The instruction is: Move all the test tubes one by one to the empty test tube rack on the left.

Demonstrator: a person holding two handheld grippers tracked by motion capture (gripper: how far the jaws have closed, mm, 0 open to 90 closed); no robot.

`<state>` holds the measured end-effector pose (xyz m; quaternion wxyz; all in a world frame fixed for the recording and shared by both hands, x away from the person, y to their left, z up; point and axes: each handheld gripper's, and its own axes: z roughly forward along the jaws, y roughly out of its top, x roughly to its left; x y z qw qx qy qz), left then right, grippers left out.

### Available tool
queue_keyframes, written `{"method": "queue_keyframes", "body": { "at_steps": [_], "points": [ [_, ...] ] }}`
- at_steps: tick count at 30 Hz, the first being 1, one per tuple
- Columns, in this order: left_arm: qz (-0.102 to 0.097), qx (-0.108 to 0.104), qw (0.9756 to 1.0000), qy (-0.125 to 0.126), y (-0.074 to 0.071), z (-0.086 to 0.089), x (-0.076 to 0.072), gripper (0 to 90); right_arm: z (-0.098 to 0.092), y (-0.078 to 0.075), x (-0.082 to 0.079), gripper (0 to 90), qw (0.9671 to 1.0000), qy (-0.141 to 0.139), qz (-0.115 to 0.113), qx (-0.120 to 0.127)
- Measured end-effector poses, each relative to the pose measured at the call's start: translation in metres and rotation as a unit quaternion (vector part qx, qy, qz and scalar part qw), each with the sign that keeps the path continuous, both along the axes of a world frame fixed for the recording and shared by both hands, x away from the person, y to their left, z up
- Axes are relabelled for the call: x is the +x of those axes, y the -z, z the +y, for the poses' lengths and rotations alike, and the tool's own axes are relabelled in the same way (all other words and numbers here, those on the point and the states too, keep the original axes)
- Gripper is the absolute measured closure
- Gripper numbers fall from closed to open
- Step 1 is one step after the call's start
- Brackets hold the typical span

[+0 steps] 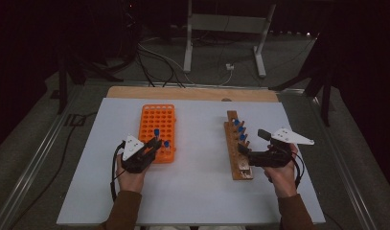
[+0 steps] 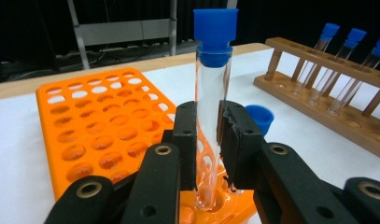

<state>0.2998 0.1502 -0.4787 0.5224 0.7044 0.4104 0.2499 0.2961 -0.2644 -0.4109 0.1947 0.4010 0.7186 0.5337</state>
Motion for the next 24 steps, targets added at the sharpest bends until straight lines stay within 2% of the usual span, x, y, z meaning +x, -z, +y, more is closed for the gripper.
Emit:
{"method": "queue_keyframes", "body": {
  "at_steps": [4,10,13,16,21,24],
  "points": [
    [0.004,0.003,1.0000,0.002,0.005,-0.004,0.002,77.9,0.001,0.001,0.000,0.1,1.0000,-0.001,0.002,0.000],
    [0.025,0.022,0.9995,0.004,0.014,-0.005,0.003,77.9,0.001,0.001,0.000,0.1,1.0000,-0.003,0.002,-0.001],
    [0.041,0.042,0.9982,0.007,0.019,-0.008,0.003,78.0,-0.001,0.001,0.000,0.1,1.0000,-0.003,0.001,0.000],
    [0.049,0.048,0.9976,0.008,0.019,-0.008,0.003,78.5,-0.001,0.000,-0.001,0.1,1.0000,-0.003,0.001,0.001],
    [0.065,0.071,0.9953,0.011,0.022,-0.010,0.003,78.7,-0.002,0.000,-0.001,0.1,1.0000,-0.003,0.000,0.002],
    [0.066,0.075,0.9950,0.011,0.023,-0.012,0.004,78.7,-0.003,-0.001,-0.001,0.1,1.0000,-0.003,-0.002,0.002]
  ]
}}
